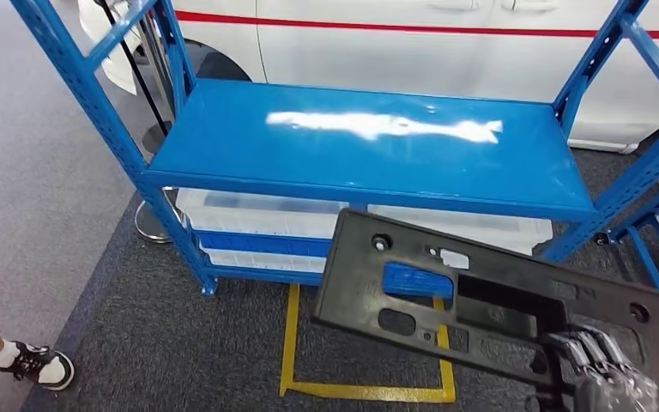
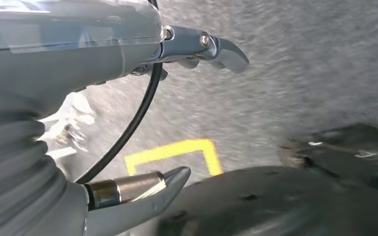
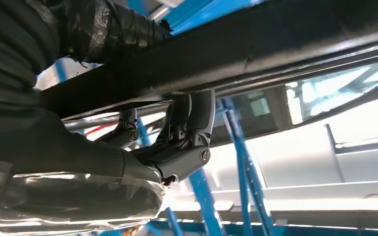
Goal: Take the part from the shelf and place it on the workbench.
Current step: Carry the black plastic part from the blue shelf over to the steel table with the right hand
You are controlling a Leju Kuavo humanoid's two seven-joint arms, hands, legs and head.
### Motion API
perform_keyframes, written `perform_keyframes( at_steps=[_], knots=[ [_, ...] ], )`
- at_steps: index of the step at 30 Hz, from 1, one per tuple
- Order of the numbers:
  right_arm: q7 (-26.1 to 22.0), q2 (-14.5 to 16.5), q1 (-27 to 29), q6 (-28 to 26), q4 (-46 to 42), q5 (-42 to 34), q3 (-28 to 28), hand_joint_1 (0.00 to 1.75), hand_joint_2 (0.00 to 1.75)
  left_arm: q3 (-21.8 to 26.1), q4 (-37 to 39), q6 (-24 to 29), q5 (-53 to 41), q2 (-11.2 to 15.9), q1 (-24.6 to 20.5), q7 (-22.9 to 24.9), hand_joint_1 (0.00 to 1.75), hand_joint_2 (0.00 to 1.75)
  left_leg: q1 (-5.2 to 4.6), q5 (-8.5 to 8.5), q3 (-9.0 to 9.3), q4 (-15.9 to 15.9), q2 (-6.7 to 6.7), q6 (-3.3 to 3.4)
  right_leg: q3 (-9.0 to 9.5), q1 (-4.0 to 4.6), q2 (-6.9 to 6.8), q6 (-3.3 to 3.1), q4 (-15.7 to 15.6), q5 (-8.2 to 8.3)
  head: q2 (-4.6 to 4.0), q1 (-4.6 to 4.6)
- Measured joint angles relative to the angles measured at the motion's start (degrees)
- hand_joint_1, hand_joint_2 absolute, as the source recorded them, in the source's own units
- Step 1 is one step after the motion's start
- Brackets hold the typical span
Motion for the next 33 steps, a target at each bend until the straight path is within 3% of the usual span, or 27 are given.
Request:
perform_keyframes(
  at_steps=[1,2,3,4,6,8,10,12,13,16,17,18,19,21,23,24,25,27,28,29,31,32,33],
  knots=[
    [1.2,-0.22,0.39,0.15,-0.53,1.04,0.17,1.75,1.75,-0.58,0.02,-0.03,-0.4,-0.06,0.11,0.04,0.0,1.75,-0.07,0.65,-0.86,0.1,0.16,0.12,-0.5,-0.02,0.04,0.17,3.54,-2.57,-0.01,0.03],
    [2.28,-0.4,0.71,0.23,-0.97,1.89,0.36,1.75,1.75,-1.08,0.04,-0.05,-0.66,-0.11,0.2,0.06,0.0,1.75,-0.14,1.27,-1.75,0.28,0.27,0.12,-0.65,-0.05,0.03,0.34,6.67,-3.79,-0.01,0.04],
    [3.39,-0.63,1.04,0.23,-1.4,2.67,0.58,1.75,1.75,-1.53,0.06,-0.07,-0.84,-0.15,0.28,-0.01,0.0,1.75,-0.17,1.86,-2.76,0.6,0.35,0.08,-0.18,-0.08,0.02,0.46,8.56,-3.53,-0.01,0.05],
    [4.51,-0.92,1.34,0.2,-1.82,3.43,0.81,1.75,1.75,-1.91,0.07,-0.14,-0.96,-0.17,0.32,-0.16,0.0,1.75,-0.17,2.39,-3.84,1.03,0.38,-0.01,1.18,-0.11,0.02,0.53,8.58,-2.12,-0.01,0.05],
    [6.9,-1.72,1.84,0.13,-2.76,5.18,1.28,1.75,1.75,-2.58,0.07,-0.44,-1.13,-0.18,0.32,-0.6,0.0,1.75,-0.13,3.21,-5.93,2.18,0.36,-0.36,6.41,-0.17,0.01,0.46,3.21,0.36,-0.01,0.05],
    [8.82,-2.69,2.41,0.07,-3.96,6.76,1.72,1.75,1.75,-3.09,0.07,-0.95,-1.22,-0.17,0.34,-1.11,0.0,1.75,-0.28,3.84,-7.27,3.26,0.27,-0.88,11.69,0.06,0.09,-0.09,-4.47,-0.66,-0.01,0.02],
    [10.57,-3.66,3.16,-0.05,-5.24,8.25,2.05,1.75,1.75,-3.43,0.1,-1.61,-1.14,-0.03,0.47,-1.8,0.0,1.75,-0.45,4.63,-7.78,3.64,0.17,-1.44,13.27,0.39,0.16,-0.9,-7.65,-1.8,-0.01,0.01],
    [11.97,-4.55,3.73,-0.14,-6.2,9.44,2.27,1.75,1.75,-3.58,0.22,-2.21,-0.77,0.23,0.67,-2.41,0.0,1.75,-0.4,4.5,-8.18,3.98,0.03,-2.09,12.39,0.16,0.0,-1.87,-7.59,-0.9,-0.01,0.03],
    [12.38,-4.92,3.91,-0.16,-6.59,9.78,2.34,1.75,1.75,-3.63,0.28,-2.44,-0.6,0.34,0.74,-2.59,0.0,1.75,-0.33,3.05,-8.64,4.99,-0.05,-2.47,11.83,0.03,-0.12,-2.45,-7.63,-0.31,-0.01,-0.01],
    [12.89,-5.59,4.23,-0.23,-7.38,10.15,2.46,1.75,1.75,-3.71,0.36,-2.84,-0.27,0.57,0.8,-2.82,0.0,1.75,-0.03,-5.13,-10.94,13.65,-0.16,-3.44,9.5,0.01,-0.34,-3.32,-7.48,1.56,-0.01,-0.14],
    [13.0,-5.73,4.26,-0.27,-7.47,10.23,2.51,1.75,1.75,-3.71,0.37,-2.96,-0.11,0.63,0.81,-2.84,0.0,1.75,0.05,-6.75,-11.42,16.93,-0.16,-3.61,8.53,0.05,-0.35,-3.32,-7.3,2.17,-0.01,-0.14],
    [13.17,-5.88,4.27,-0.31,-7.49,10.33,2.59,1.75,1.75,-3.71,0.37,-3.11,0.14,0.7,0.81,-2.85,0.0,1.75,0.1,-7.03,-11.34,19.1,-0.16,-3.69,7.56,0.08,-0.36,-3.28,-7.07,2.76,-0.01,-0.14],
    [13.36,-6.04,4.27,-0.34,-7.49,10.44,2.68,1.75,1.75,-3.71,0.37,-3.32,0.41,0.8,0.81,-2.86,0.0,1.75,0.12,-5.98,-10.37,19.51,-0.16,-3.68,6.54,0.1,-0.38,-3.21,-6.8,3.35,-0.01,-0.14],
    [13.68,-6.41,4.27,-0.38,-7.49,10.58,2.82,1.75,1.75,-3.71,0.37,-3.78,0.84,1.09,0.82,-2.86,0.0,1.75,0.1,-2.56,-5.71,14.67,-0.2,-3.33,4.76,0.11,-0.39,-2.98,-6.29,4.4,-0.01,-0.15],
    [13.84,-6.72,4.29,-0.4,-7.5,10.63,2.86,1.75,1.75,-3.7,0.37,-4.04,1.14,1.49,0.82,-2.86,0.0,1.75,-0.13,-2.19,0.31,5.88,-0.28,-2.73,3.6,0.17,-0.42,-2.53,-5.98,5.38,-0.01,-0.15],
    [13.87,-6.87,4.29,-0.42,-7.5,10.63,2.87,1.75,1.75,-3.69,0.4,-4.1,1.27,1.66,0.83,-2.85,0.0,1.75,-0.3,-2.71,2.15,2.7,-0.32,-2.46,3.37,0.13,-0.48,-2.22,-6.04,5.91,-0.01,-0.13],
    [13.89,-7.02,4.3,-0.45,-7.53,10.64,2.89,1.75,1.75,-3.68,0.43,-4.12,1.35,1.79,0.85,-2.85,0.0,1.75,-0.48,-3.17,2.94,0.89,-0.34,-2.23,3.24,0.06,-0.55,-1.87,-6.27,6.5,-0.01,-0.14],
    [13.9,-7.33,4.3,-0.51,-7.61,10.64,2.94,1.75,1.75,-3.67,0.5,-4.15,1.43,1.92,0.86,-2.83,0.0,1.75,-0.48,-2.21,2.52,-0.01,-0.23,-1.62,3.16,-0.09,-0.56,-1.16,-6.77,7.34,-0.01,-0.13],
    [13.92,-7.48,4.34,-0.53,-7.65,10.62,2.97,1.75,1.75,-3.66,0.52,-4.15,1.45,1.95,0.84,-2.83,0.0,1.75,-0.36,-1.54,2.15,-0.36,-0.1,-1.17,2.91,-0.1,-0.45,-0.89,-6.44,6.6,-0.01,-0.1],
    [13.95,-7.6,4.37,-0.55,-7.67,10.56,2.99,1.75,1.75,-3.66,0.55,-4.15,1.46,1.98,0.82,-2.83,0.0,1.75,-0.21,-0.82,1.67,-0.68,0.06,-0.71,2.47,-0.08,-0.31,-0.7,-5.17,4.79,-0.01,-0.04],
    [13.97,-7.79,4.43,-0.58,-7.67,10.12,3.05,1.75,1.75,-3.65,0.57,-4.14,1.46,2.06,0.83,-2.84,0.0,1.75,-0.1,0.39,0.39,-0.7,0.31,-0.13,1.01,-0.1,-0.1,-0.44,0.6,-1.0,-0.01,0.05],
    [13.98,-7.84,4.43,-0.59,-7.66,9.82,3.07,1.75,1.75,-3.65,0.57,-4.14,1.46,2.11,0.86,-2.84,0.0,1.75,-0.12,0.9,-0.39,-0.46,0.38,-0.04,0.36,-0.12,-0.06,-0.29,4.19,-3.23,-0.01,0.06],
    [13.98,-7.85,4.43,-0.59,-7.65,9.48,3.09,1.75,1.75,-3.65,0.58,-4.14,1.46,2.15,0.89,-2.84,0.0,1.75,-0.15,1.37,-1.27,-0.12,0.44,-0.07,0.15,-0.13,-0.06,-0.13,7.05,-4.17,-0.01,0.07]
  ],
)
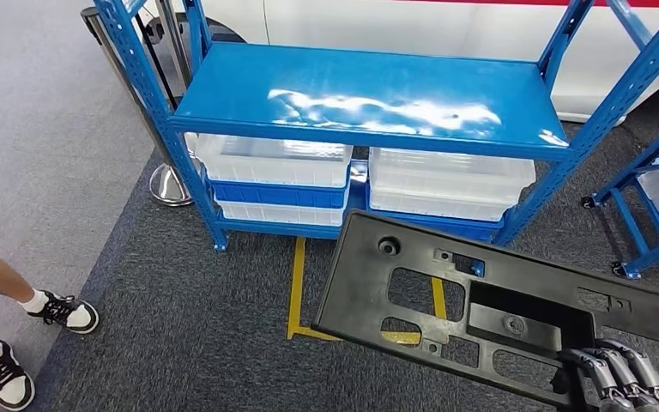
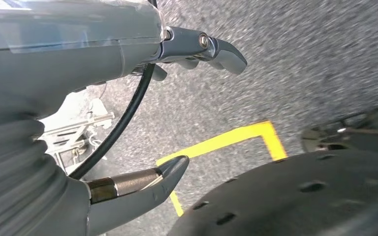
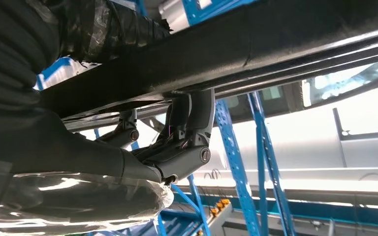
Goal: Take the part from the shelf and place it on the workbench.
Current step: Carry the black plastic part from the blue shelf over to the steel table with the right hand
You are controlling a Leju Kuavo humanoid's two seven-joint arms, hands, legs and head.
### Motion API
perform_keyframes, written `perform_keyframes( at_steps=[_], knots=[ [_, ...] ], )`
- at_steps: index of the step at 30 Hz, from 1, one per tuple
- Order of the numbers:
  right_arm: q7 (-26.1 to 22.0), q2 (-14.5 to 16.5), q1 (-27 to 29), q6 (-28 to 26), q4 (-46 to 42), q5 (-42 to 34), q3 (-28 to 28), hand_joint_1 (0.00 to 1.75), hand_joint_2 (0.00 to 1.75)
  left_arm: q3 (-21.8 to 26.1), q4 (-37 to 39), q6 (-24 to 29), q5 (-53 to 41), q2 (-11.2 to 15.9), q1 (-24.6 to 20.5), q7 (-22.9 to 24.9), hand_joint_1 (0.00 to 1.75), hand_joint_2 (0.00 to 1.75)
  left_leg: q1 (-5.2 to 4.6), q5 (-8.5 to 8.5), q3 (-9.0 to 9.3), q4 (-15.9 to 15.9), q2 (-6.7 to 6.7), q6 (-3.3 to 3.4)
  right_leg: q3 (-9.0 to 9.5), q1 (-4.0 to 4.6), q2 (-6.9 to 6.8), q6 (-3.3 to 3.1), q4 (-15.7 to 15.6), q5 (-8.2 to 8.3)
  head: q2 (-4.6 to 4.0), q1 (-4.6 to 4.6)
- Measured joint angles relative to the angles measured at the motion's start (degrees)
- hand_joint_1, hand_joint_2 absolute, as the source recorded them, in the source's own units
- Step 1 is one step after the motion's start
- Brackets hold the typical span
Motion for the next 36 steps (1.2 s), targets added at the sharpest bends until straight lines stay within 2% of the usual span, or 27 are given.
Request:
perform_keyframes(
  at_steps=[1,2,4,6,7,9,10,12,14,15,16,17,19,21,22,23,25,26,27,29,30,31,32,33,34,35,36],
  knots=[
    [0.01,-0.01,0.0,0.0,0.01,-0.28,0.01,1.75,1.75,0.0,0.01,0.0,0.0,0.03,0.04,0.0,0.0,1.75,0.01,0.4,-0.94,0.45,0.03,-0.07,0.55,-0.02,0.0,0.12,1.26,0.42,0.0,-0.01],
    [0.01,-0.02,0.0,0.0,0.01,-0.5,0.01,1.75,1.75,0.0,0.02,0.01,0.0,0.05,0.05,0.0,0.0,1.75,0.05,0.7,-1.9,0.98,0.03,-0.19,2.04,-0.04,-0.01,0.19,0.51,1.78,0.0,-0.01],
    [-0.02,-0.03,-0.01,0.0,0.01,-0.82,0.01,1.75,1.75,0.0,0.03,0.07,0.0,0.11,0.07,0.0,0.0,1.75,0.14,1.09,-3.61,2.2,-0.02,-0.53,7.13,-0.11,0.01,0.21,-5.88,4.08,0.0,-0.01],
    [-0.11,-0.1,0.08,-0.01,-0.07,-1.02,0.01,1.75,1.75,0.0,0.04,0.15,0.0,0.22,0.09,0.0,0.0,1.75,-0.03,1.51,-4.79,3.29,-0.11,-1.05,10.97,0.1,0.15,-0.15,-12.18,3.72,0.0,-0.04],
    [-0.16,-0.15,0.13,-0.02,-0.12,-1.12,0.01,1.75,1.75,0.0,0.05,0.18,0.0,0.28,0.12,0.0,0.0,1.75,-0.13,1.84,-5.18,3.57,-0.15,-1.34,11.48,0.26,0.2,-0.44,-13.49,3.15,0.0,-0.05],
    [-0.21,-0.22,0.22,-0.02,-0.17,-1.36,0.01,1.75,1.75,0.0,0.15,0.17,0.0,0.42,0.21,0.0,0.0,1.75,-0.22,2.29,-5.65,3.86,-0.26,-1.96,11.02,0.31,0.1,-1.3,-13.9,3.54,0.0,-0.05],
    [-0.22,-0.23,0.2,-0.02,-0.18,-1.5,0.01,1.75,1.75,0.0,0.22,0.17,-0.01,0.5,0.25,0.0,0.0,1.75,-0.17,1.65,-6.01,4.31,-0.33,-2.29,10.56,0.23,0.0,-1.88,-13.93,3.96,0.0,-0.09],
    [-0.26,-0.24,0.18,-0.02,-0.24,-1.71,0.01,1.75,1.75,-0.01,0.35,0.17,-0.05,0.64,0.28,0.0,0.0,1.75,0.02,-2.4,-7.24,7.76,-0.43,-2.91,9.44,0.03,-0.23,-2.99,-14.02,4.97,0.0,-0.17],
    [-0.27,-0.25,0.17,-0.02,-0.28,-1.82,0.01,1.75,1.75,-0.02,0.36,0.17,-0.09,0.66,0.28,0.0,0.0,1.75,0.21,-7.63,-8.89,14.58,-0.44,-3.31,8.06,0.18,-0.3,-3.46,-13.9,6.06,0.0,-0.22],
    [-0.28,-0.25,0.17,-0.02,-0.28,-1.83,0.01,1.75,1.75,-0.02,0.36,0.17,-0.1,0.67,0.28,0.0,0.0,1.75,0.27,-8.89,-9.28,17.69,-0.44,-3.4,7.23,0.26,-0.32,-3.47,-13.79,6.64,0.0,-0.23],
    [-0.28,-0.25,0.18,-0.02,-0.28,-1.83,0.01,1.75,1.75,-0.02,0.36,0.17,-0.1,0.67,0.28,0.0,0.0,1.75,0.3,-8.79,-9.03,19.44,-0.44,-3.39,6.42,0.35,-0.33,-3.46,-13.63,7.2,0.0,-0.23],
    [-0.29,-0.25,0.18,-0.02,-0.28,-1.83,0.01,1.75,1.75,-0.02,0.36,0.17,-0.11,0.68,0.27,0.0,0.0,1.75,0.3,-7.47,-7.8,19.19,-0.45,-3.25,5.59,0.44,-0.35,-3.44,-13.45,7.74,0.0,-0.23],
    [-0.3,-0.24,0.17,-0.02,-0.3,-1.83,0.01,1.75,1.75,-0.02,0.36,0.17,-0.12,0.78,0.18,0.0,0.0,1.75,0.12,-4.43,-2.53,12.98,-0.49,-2.43,4.18,0.59,-0.33,-3.34,-13.09,8.77,0.0,-0.23],
    [-0.34,-0.23,0.19,-0.02,-0.32,-1.84,0.01,1.75,1.75,-0.03,0.36,0.17,-0.15,0.97,0.09,0.0,0.0,1.75,-0.23,-4.3,3.18,4.34,-0.57,-1.56,3.31,0.68,-0.34,-2.92,-12.98,9.83,0.0,-0.21],
    [-0.42,-0.23,0.21,-0.02,-0.35,-1.87,0.01,1.75,1.75,-0.03,0.37,0.17,-0.17,1.07,0.07,0.0,0.0,1.75,-0.43,-4.78,4.7,1.56,-0.62,-1.27,3.12,0.57,-0.4,-2.58,-13.13,10.45,0.0,-0.21],
    [-0.49,-0.24,0.23,-0.02,-0.41,-1.92,0.01,1.75,1.75,-0.04,0.37,0.17,-0.19,1.09,0.06,0.0,0.0,1.75,-0.61,-4.83,5.06,0.31,-0.63,-1.17,3.03,0.46,-0.46,-2.18,-13.4,11.1,0.0,-0.21],
    [-0.57,-0.25,0.35,-0.02,-0.58,-2.04,-0.01,1.75,1.75,-0.05,0.39,0.17,-0.26,1.08,0.02,0.01,0.0,1.75,-0.51,-3.41,4.41,-0.57,-0.5,-0.78,2.76,0.35,-0.38,-1.43,-13.65,11.57,0.0,-0.19],
    [-0.56,-0.26,0.47,-0.03,-0.68,-2.08,-0.04,1.75,1.75,-0.07,0.39,0.17,-0.29,1.07,-0.01,0.01,0.0,1.75,-0.37,-2.55,3.89,-0.93,-0.35,-0.48,2.44,0.41,-0.24,-1.16,-12.9,10.23,0.0,-0.11],
    [-0.56,-0.28,0.62,-0.04,-0.75,-2.09,-0.1,1.75,1.75,-0.09,0.4,0.17,-0.31,1.06,-0.03,0.02,0.0,1.75,-0.18,-1.67,3.23,-1.21,-0.17,-0.16,1.96,0.46,-0.09,-0.95,-11.2,7.78,0.0,-0.05],
    [-0.55,-0.32,0.92,-0.08,-0.83,-2.09,-0.24,1.75,1.75,-0.13,0.42,0.19,-0.33,1.07,0.01,0.04,0.0,1.75,-0.16,-0.27,1.34,-0.97,0.1,0.22,0.84,0.37,0.05,-0.68,-4.88,1.4,0.0,0.05],
    [-0.52,-0.32,1.03,-0.09,-0.83,-2.09,-0.29,1.75,1.75,-0.16,0.42,0.19,-0.33,1.08,0.04,0.04,0.0,1.75,-0.17,0.38,0.28,-0.67,0.19,0.23,0.51,0.31,0.05,-0.54,-1.49,-0.41,0.0,0.04],
    [-0.5,-0.31,1.13,-0.08,-0.83,-2.09,-0.31,1.75,1.75,-0.2,0.42,0.19,-0.33,1.07,0.06,0.04,0.0,1.75,-0.15,1.04,-0.93,-0.27,0.26,0.13,0.64,0.21,0.05,-0.4,1.07,-0.63,0.0,0.05],
    [-0.45,-0.31,1.2,-0.06,-0.83,-2.09,-0.32,1.75,1.75,-0.26,0.42,0.18,-0.33,1.03,0.05,0.04,0.0,1.75,-0.08,1.65,-2.23,0.26,0.31,-0.02,1.47,0.1,0.05,-0.26,2.09,0.65,0.0,0.04],
    [-0.41,-0.31,1.23,-0.03,-0.84,-2.09,-0.32,1.75,1.75,-0.32,0.42,0.17,-0.31,0.99,0.04,0.06,0.0,1.75,0.02,2.21,-3.55,0.88,0.32,-0.23,3.13,-0.03,0.04,-0.11,1.34,2.57,0.0,0.04],
    [-0.39,-0.31,1.25,0.01,-0.89,-2.06,-0.32,1.75,1.75,-0.38,0.42,0.17,-0.27,0.96,-0.02,0.1,0.0,1.75,0.12,2.7,-4.87,1.65,0.32,-0.52,5.84,-0.22,0.05,0.06,-1.28,4.01,0.0,0.04],
    [-0.34,-0.32,1.24,0.03,-1.02,-2.0,-0.32,1.75,1.75,-0.42,0.42,0.17,-0.22,0.93,-0.06,0.16,0.0,1.75,0.12,3.09,-6.04,2.48,0.26,-0.83,9.12,-0.26,0.06,0.17,-5.38,4.13,0.0,0.04],
    [-0.28,-0.31,1.26,0.04,-1.19,-1.94,-0.32,1.75,1.75,-0.43,0.42,0.17,-0.16,0.92,-0.07,0.25,0.0,1.75,0.08,3.48,-6.91,3.18,0.21,-1.18,12.1,-0.22,0.11,0.01,-9.6,3.1,0.0,0.02]
  ],
)
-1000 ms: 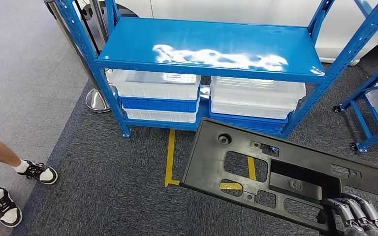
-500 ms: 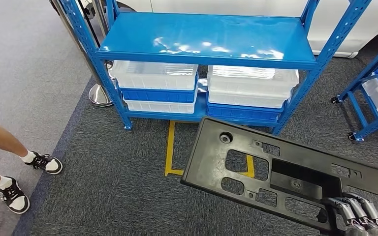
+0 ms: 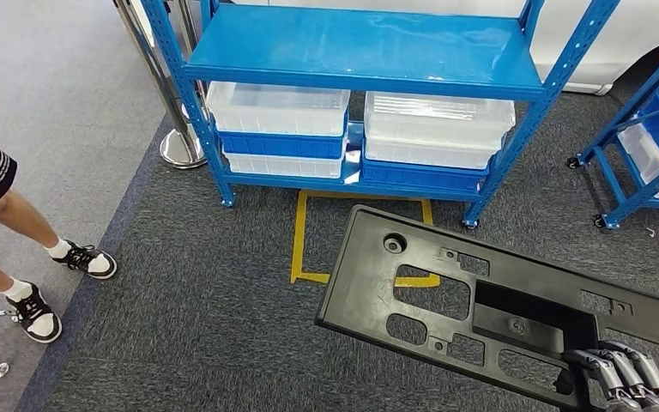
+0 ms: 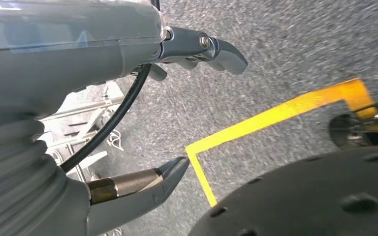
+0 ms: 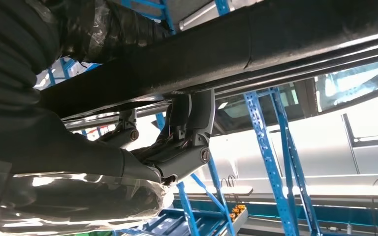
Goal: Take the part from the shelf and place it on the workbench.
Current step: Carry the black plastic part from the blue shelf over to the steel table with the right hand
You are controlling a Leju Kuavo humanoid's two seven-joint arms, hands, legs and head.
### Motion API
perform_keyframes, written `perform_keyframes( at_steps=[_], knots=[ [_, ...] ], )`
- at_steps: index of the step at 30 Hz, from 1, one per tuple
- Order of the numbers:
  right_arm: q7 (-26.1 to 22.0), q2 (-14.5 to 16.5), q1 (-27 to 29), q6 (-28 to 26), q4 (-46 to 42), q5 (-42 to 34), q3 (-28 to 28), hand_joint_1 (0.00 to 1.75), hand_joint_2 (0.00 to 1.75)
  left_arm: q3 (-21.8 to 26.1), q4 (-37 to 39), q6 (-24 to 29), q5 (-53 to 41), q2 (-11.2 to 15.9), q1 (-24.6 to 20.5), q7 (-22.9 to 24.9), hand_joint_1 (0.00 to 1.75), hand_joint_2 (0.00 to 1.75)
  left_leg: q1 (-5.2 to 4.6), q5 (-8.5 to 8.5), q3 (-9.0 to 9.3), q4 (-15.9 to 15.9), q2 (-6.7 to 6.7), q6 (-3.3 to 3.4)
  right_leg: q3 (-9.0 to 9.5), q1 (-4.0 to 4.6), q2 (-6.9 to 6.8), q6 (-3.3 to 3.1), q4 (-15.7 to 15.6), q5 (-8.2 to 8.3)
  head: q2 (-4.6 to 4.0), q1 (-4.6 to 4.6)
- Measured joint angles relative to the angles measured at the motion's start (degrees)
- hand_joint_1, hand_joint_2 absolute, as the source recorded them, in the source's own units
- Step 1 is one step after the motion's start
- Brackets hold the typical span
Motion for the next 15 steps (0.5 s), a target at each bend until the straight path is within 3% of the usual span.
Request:
perform_keyframes(
  at_steps=[1,2,4,5,6,8,9,10,11,12,13,14,15],
  knots=[
    [0.08,0.01,0.05,0.01,-0.18,0.06,0.01,1.75,1.75,-0.01,0.0,0.01,0.05,0.0,-0.03,0.09,0.0,1.75,-0.06,0.46,-0.56,0.48,-0.04,-0.35,2.05,0.09,0.03,-0.27,-3.31,-1.29,0.0,-0.02],
    [0.16,0.02,0.13,0.01,-0.33,0.1,0.01,1.75,1.75,-0.01,0.01,0.01,0.08,0.0,0.0,0.17,0.0,1.75,-0.13,1.0,-0.9,0.63,-0.08,-0.65,2.88,0.3,0.06,-0.68,-5.16,-2.25,0.0,-0.04],
    [0.3,0.04,0.28,0.02,-0.45,0.11,0.02,1.75,1.75,-0.01,0.07,0.01,0.17,0.01,0.11,0.33,0.0,1.75,-0.02,1.55,-1.3,0.67,-0.22,-1.3,2.1,0.28,-0.1,-1.68,-5.49,-1.77,0.0,-0.06],
    [0.36,0.04,0.32,0.02,-0.48,0.11,0.03,1.75,1.75,-0.01,0.11,0.02,0.23,0.02,0.19,0.4,0.0,1.75,0.08,0.39,-1.63,1.31,-0.35,-1.63,1.5,0.23,-0.23,-2.2,-5.44,-1.13,0.0,-0.08],
    [0.46,0.04,0.34,0.03,-0.5,0.11,0.03,1.75,1.75,-0.01,0.15,0.02,0.3,0.02,0.25,0.45,0.0,1.75,0.19,-1.94,-2.11,2.87,-0.46,-1.97,0.78,0.14,-0.36,-2.68,-5.46,-0.4,0.0,-0.1],
    [0.66,0.05,0.39,0.04,-0.54,0.1,0.04,1.75,1.75,-0.01,0.17,0.03,0.36,0.01,0.26,0.49,0.0,1.75,0.34,-8.46,-3.2,8.83,-0.58,-2.51,-0.96,0.25,-0.47,-3.22,-5.37,1.11,0.0,-0.16],
    [0.73,0.06,0.42,0.05,-0.54,0.1,0.04,1.75,1.75,-0.01,0.17,0.02,0.36,0.01,0.24,0.49,0.0,1.75,0.37,-10.63,-3.54,12.3,-0.58,-2.65,-1.98,0.34,-0.48,-3.28,-5.24,1.86,0.0,-0.16],
    [0.76,0.06,0.45,0.05,-0.54,0.1,0.04,1.75,1.75,-0.01,0.17,0.01,0.35,0.0,0.22,0.41,0.0,1.75,0.38,-11.22,-3.46,15.09,-0.59,-2.68,-3.13,0.44,-0.48,-3.27,-5.05,2.54,0.0,-0.16],
    [0.8,0.06,0.49,0.05,-0.54,0.07,0.05,1.75,1.75,-0.01,0.17,-0.07,0.33,0.01,0.18,0.21,0.0,1.75,0.37,-10.15,-2.84,16.59,-0.6,-2.58,-4.32,0.56,-0.43,-3.21,-4.8,3.18,0.0,-0.17],
    [0.88,0.06,0.56,0.04,-0.54,-0.04,0.05,1.75,1.75,-0.02,0.17,-0.19,0.28,0.01,0.13,-0.1,0.0,1.75,0.32,-7.99,-1.41,16.36,-0.72,-2.27,-5.54,0.68,-0.21,-3.08,-4.53,3.79,0.0,-0.17],
    [0.97,0.06,0.61,0.03,-0.54,-0.25,0.07,1.75,1.75,-0.04,0.17,-0.38,0.23,0.05,0.1,-0.45,0.0,1.75,0.22,-6.06,0.93,14.33,-1.24,-1.69,-6.61,0.79,0.02,-2.94,-4.31,4.41,0.0,-0.18],
    [1.06,0.06,0.66,0.01,-0.54,-0.53,0.07,1.75,1.75,-0.05,0.17,-0.61,0.21,0.15,0.12,-0.73,0.0,1.75,0.03,-5.44,4.26,10.64,-2.23,-0.91,-7.43,0.88,0.28,-2.75,-4.13,5.05,0.0,-0.17],
    [1.15,0.06,0.63,-0.02,-0.54,-0.81,0.08,1.75,1.75,-0.07,0.17,-0.85,0.25,0.24,0.19,-0.95,0.0,1.75,-0.21,-6.04,7.99,5.73,-3.22,-0.15,-7.98,0.97,0.55,-2.53,-4.02,5.67,0.0,-0.17]
  ],
)
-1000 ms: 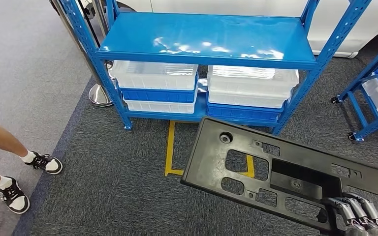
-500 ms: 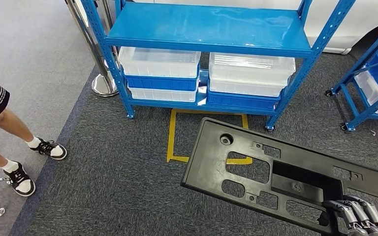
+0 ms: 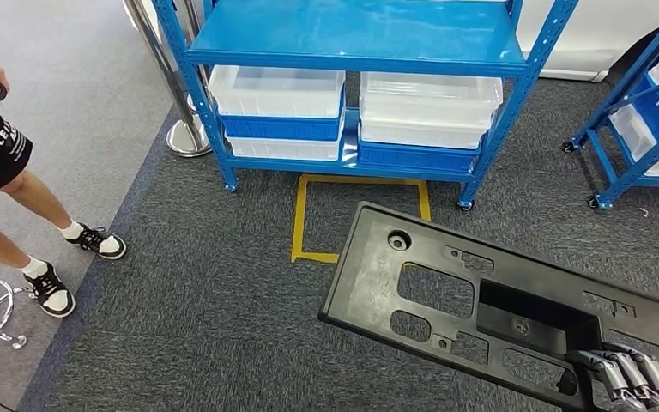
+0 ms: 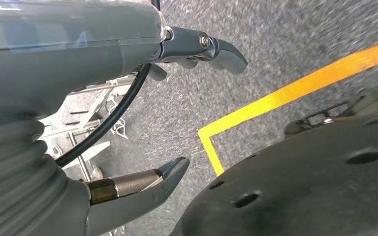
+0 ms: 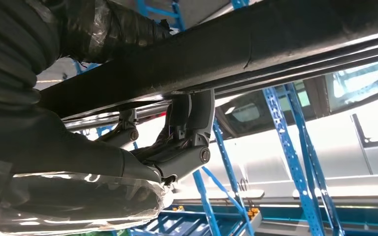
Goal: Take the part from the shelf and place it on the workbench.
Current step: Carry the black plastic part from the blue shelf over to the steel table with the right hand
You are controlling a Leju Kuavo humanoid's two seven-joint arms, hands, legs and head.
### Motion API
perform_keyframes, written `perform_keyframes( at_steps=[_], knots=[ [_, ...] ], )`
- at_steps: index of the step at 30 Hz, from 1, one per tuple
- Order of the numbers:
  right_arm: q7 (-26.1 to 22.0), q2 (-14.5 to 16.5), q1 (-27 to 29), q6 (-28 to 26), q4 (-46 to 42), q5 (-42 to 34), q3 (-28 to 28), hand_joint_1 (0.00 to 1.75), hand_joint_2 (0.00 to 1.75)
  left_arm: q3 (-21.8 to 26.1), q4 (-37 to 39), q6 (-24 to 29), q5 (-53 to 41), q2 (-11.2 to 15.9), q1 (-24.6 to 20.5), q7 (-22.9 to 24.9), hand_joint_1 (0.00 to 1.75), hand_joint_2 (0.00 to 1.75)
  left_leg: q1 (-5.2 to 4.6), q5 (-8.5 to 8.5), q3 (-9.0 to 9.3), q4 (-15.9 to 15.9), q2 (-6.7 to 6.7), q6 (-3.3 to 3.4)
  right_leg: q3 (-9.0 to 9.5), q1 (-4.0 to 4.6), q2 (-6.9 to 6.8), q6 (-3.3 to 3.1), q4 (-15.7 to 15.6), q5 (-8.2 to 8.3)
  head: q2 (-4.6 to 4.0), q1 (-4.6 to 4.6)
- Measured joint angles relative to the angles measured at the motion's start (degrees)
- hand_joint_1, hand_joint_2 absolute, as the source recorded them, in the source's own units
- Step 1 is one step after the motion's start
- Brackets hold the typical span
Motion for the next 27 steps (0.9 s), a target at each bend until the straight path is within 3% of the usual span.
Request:
perform_keyframes(
  at_steps=[2,4,5,7,9,11,12,14,15,17,20,22,24,25,26,27],
  knots=[
    [0.08,0.02,-0.04,-0.05,-0.01,-0.37,0.02,1.75,1.75,-0.01,0.01,-0.32,0.16,0.15,0.16,-0.21,0.0,1.75,-0.43,-2.81,5.17,-7.73,-1.08,0.74,-0.58,0.04,0.43,0.45,-0.01,1.27,0.0,0.03],
    [0.1,0.02,0.03,-0.09,-0.02,-0.56,0.05,1.75,1.75,-0.01,0.03,-0.49,0.24,0.1,0.17,-0.31,0.0,1.75,-0.43,-2.97,5.83,-10.06,-0.21,0.92,-1.06,-0.03,1.13,1.01,-0.19,2.46,0.0,0.07],
    [0.1,-0.02,0.07,-0.1,-0.02,-0.69,0.07,1.75,1.75,-0.01,0.03,-0.55,0.26,0.06,0.16,-0.32,0.0,1.75,-0.33,-2.33,5.46,-10.24,0.43,1.24,-1.53,-0.07,1.22,1.26,0.31,2.13,0.0,0.11],
    [0.09,-0.09,0.12,-0.11,-0.01,-0.97,0.09,1.75,1.75,-0.01,0.05,-0.66,0.29,0.01,0.21,-0.32,0.0,1.75,-0.06,-1.21,4.64,-10.61,1.96,1.81,-3.39,-0.14,0.79,1.63,4.52,-1.18,0.0,0.25],
    [0.09,-0.11,0.13,-0.11,0.01,-1.13,0.1,1.75,1.75,-0.01,0.07,-0.74,0.31,0.06,0.41,-0.32,0.0,1.75,-0.18,-0.65,3.57,-10.24,3.42,2.02,-5.73,-0.2,0.19,2.03,11.6,-5.63,0.0,0.31],
    [0.1,-0.11,0.17,-0.11,0.02,-1.18,0.1,1.75,1.75,-0.01,0.08,-0.84,0.32,0.07,0.53,-0.32,0.0,1.75,-0.22,-0.32,2.38,-9.48,4.76,1.9,-5.66,-0.31,-0.18,2.39,14.83,-6.99,0.0,0.31],
    [0.11,-0.11,0.18,-0.11,0.02,-1.18,0.11,1.75,1.75,-0.01,0.09,-0.89,0.32,0.07,0.51,-0.32,0.0,1.75,-0.21,-0.24,1.83,-9.04,5.37,1.82,-4.05,-0.37,-0.47,2.48,13.44,-6.32,0.0,0.32],
    [0.1,-0.11,0.21,-0.11,0.02,-1.18,0.11,1.75,1.75,-0.01,0.09,-0.96,0.32,0.04,0.41,-0.32,0.0,1.75,-0.18,-0.26,1.1,-8.26,6.32,1.65,0.75,-0.53,-1.42,2.51,7.24,-4.07,0.0,0.32],
    [0.1,-0.11,0.16,-0.11,0.02,-1.19,0.11,1.75,1.75,-0.01,0.08,-0.98,0.32,0.02,0.35,-0.33,0.0,1.75,-0.22,-0.33,0.9,-7.91,6.67,1.49,2.84,-0.47,-2.35,2.41,4.01,-3.69,0.0,0.32],
    [0.1,-0.1,0.18,-0.13,0.01,-1.22,0.11,1.75,1.75,-0.01,0.08,-0.98,0.32,0.01,0.3,-0.32,0.0,1.75,-0.47,-0.53,0.54,-7.21,7.29,0.98,4.61,-0.25,-3.41,1.97,0.58,-3.53,0.0,0.29],
    [0.02,-0.04,0.31,-0.15,-0.01,-1.31,0.11,1.75,1.75,-0.01,0.09,-0.96,0.33,0.07,0.01,-0.31,0.0,1.75,-0.62,-0.57,0.31,-6.82,8.13,0.04,4.18,-0.16,-2.52,0.95,0.04,-3.19,0.0,0.27],
    [-0.06,0.01,0.37,-0.15,-0.01,-1.35,0.11,1.75,1.75,-0.01,0.09,-0.9,0.34,0.11,-0.15,-0.26,0.0,1.75,-0.47,-1.99,-0.33,-5.2,6.4,-0.76,3.7,-0.43,-1.67,0.21,-0.14,-2.66,0.0,0.24],
    [-0.14,0.02,0.38,-0.15,-0.01,-1.41,0.11,1.75,1.75,-0.01,0.09,-0.86,0.36,0.14,-0.03,-0.15,0.0,1.75,-0.14,-5.85,-2.91,0.58,3.63,-1.39,3.0,-0.57,-0.79,-0.29,-0.19,-2.1,0.0,0.2],
    [-0.2,0.03,0.39,-0.15,0.0,-1.48,0.11,1.75,1.75,-0.01,0.09,-0.86,0.37,0.14,0.03,-0.06,0.0,1.75,-0.01,-7.84,-4.65,4.46,2.94,-1.52,2.59,-0.56,-0.23,-0.41,-0.16,-1.84,0.0,0.2],
    [-0.26,0.04,0.41,-0.15,0.0,-1.58,0.11,1.75,1.75,-0.02,0.09,-0.87,0.37,0.13,0.06,0.04,0.0,1.75,0.07,-9.03,-6.05,7.57,2.72,-1.56,2.23,-0.53,0.37,-0.42,-0.11,-1.61,0.0,0.2],
    [-0.31,0.05,0.43,-0.15,0.0,-1.7,0.11,1.75,1.75,-0.03,0.09,-0.87,0.37,0.13,0.09,0.14,0.0,1.75,0.11,-9.04,-6.64,8.99,2.65,-1.52,1.93,-0.51,1.04,-0.37,-0.05,-1.4,0.0,0.2]
  ],
)
